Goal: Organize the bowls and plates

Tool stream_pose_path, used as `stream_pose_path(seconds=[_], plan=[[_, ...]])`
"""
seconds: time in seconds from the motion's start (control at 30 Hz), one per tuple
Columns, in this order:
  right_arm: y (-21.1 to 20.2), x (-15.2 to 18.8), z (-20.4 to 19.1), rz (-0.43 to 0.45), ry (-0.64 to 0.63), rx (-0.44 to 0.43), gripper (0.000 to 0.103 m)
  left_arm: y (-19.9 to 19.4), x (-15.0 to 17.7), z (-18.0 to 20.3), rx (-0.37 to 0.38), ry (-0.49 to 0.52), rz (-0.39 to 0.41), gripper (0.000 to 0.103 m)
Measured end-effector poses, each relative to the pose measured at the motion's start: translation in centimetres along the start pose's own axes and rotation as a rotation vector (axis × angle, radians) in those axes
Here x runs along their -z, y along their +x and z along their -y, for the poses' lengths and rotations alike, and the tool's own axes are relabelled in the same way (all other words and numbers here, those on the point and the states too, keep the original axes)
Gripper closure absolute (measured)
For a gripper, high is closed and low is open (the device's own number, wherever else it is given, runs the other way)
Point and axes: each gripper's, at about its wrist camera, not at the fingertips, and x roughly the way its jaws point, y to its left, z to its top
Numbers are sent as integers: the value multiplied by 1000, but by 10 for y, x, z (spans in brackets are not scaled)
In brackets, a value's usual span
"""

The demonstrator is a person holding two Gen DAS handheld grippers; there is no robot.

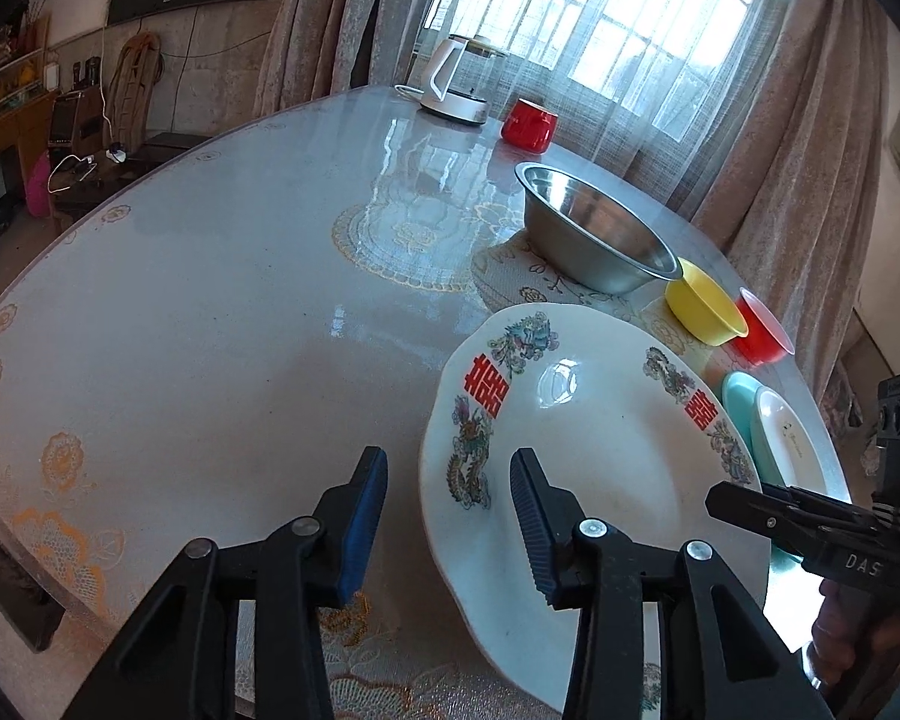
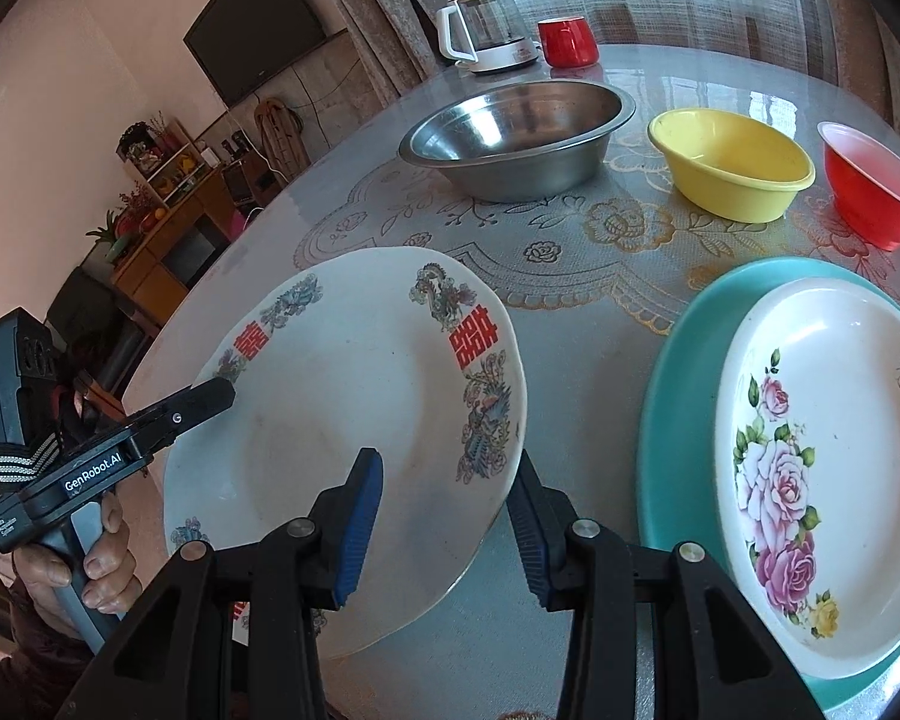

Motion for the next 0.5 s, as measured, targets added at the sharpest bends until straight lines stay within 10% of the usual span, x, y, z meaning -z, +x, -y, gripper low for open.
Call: stream_pose_path(seconds=[0.5], plan=[[11,-1,-1,26,-7,-5,62,16,-4,11,7,46,-13,63]])
